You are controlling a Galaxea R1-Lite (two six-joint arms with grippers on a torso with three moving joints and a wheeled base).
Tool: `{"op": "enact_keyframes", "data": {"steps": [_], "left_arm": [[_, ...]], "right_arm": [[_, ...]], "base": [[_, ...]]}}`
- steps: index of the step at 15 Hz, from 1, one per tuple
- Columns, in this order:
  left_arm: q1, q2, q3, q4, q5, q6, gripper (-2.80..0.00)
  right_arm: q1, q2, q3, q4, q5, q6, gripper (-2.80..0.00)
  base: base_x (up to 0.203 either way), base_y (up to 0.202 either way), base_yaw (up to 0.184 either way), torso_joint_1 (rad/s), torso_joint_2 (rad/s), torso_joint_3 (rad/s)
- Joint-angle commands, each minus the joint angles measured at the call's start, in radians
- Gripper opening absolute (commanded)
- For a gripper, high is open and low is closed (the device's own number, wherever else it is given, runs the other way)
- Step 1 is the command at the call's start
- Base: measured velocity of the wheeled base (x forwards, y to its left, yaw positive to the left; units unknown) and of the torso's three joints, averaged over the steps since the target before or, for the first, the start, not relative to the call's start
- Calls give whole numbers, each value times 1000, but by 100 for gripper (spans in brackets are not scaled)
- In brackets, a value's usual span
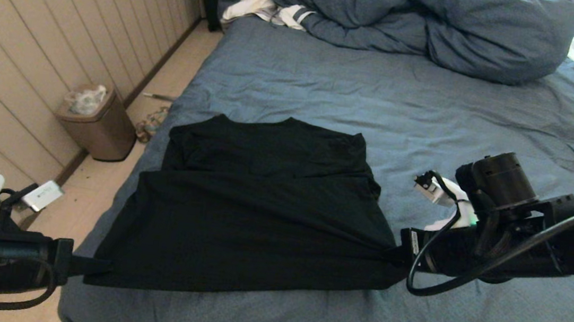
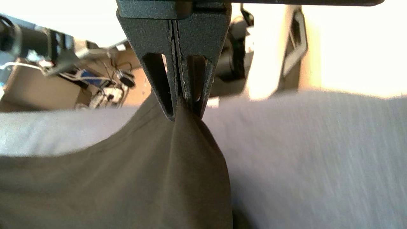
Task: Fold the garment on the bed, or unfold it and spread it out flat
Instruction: Fold the black T-shirt
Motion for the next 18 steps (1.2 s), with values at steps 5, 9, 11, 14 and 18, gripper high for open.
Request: {"op": "enact_keyframes", "data": {"steps": [5,9,11,14,18], "left_arm": [[0,-241,-160,317,21,5,-280],[0,-285,-266,453,28,6,-280],[-1,-323,-284,488,29,6,-280],[-1,-348,-321,536,60,6,-280],[0,-405,-373,616,70,6,-280]], "right_arm": [[3,-97,24,1,3,18,-280],[18,-197,22,30,2,19,-280],[41,-252,24,70,2,19,-280],[46,-297,26,77,2,19,-280],[48,-369,27,125,-4,16,-280]], "base": [[0,0,0,0,0,0],[0,0,0,0,0,0],[0,0,0,0,0,0],[0,0,0,0,0,0],[0,0,0,0,0,0]]}}
